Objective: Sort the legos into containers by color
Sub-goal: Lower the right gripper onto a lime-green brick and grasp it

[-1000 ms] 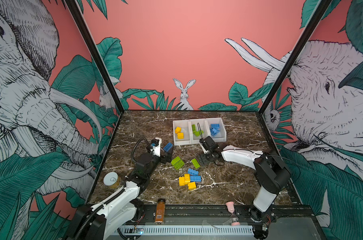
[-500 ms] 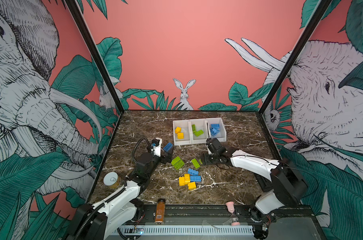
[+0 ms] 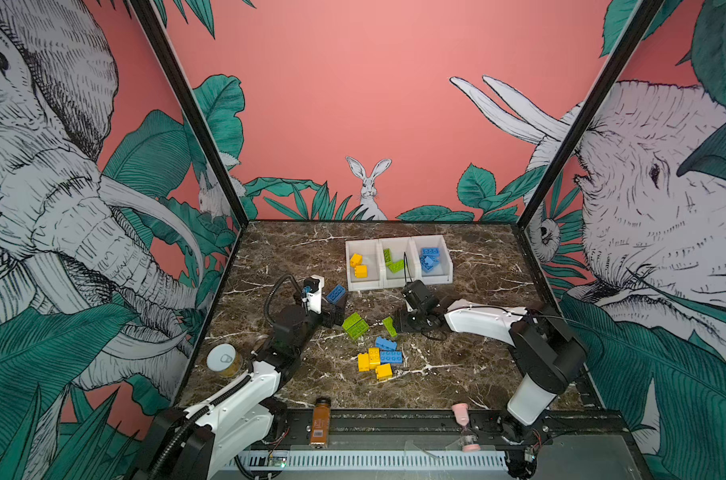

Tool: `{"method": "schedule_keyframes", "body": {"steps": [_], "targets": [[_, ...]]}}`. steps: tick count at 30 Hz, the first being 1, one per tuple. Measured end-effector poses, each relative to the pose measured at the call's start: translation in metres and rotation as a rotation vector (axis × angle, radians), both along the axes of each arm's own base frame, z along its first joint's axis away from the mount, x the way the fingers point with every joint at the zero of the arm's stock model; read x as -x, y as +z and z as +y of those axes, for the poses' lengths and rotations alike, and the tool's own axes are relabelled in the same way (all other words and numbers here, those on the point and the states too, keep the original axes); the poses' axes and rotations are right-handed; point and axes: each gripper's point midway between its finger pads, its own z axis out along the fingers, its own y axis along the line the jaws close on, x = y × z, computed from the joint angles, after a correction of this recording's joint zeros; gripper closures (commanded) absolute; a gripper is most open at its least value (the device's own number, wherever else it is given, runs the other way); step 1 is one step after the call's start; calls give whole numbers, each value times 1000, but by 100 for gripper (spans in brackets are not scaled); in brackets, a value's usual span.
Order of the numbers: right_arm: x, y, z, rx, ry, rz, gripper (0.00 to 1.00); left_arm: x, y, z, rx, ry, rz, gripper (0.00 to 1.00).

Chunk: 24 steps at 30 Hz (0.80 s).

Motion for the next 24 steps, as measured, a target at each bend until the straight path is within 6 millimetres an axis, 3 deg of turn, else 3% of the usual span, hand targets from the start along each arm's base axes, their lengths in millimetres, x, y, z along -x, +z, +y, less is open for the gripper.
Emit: {"method": "schedule_keyframes", "body": {"steps": [17,24], "targets": [[-43,0,11,22,4,-56,44,0,2,0,3,0,-7,1],[-52,-4,4,157,24,-72,51,1,5,1,7,1,-15,1]]}}
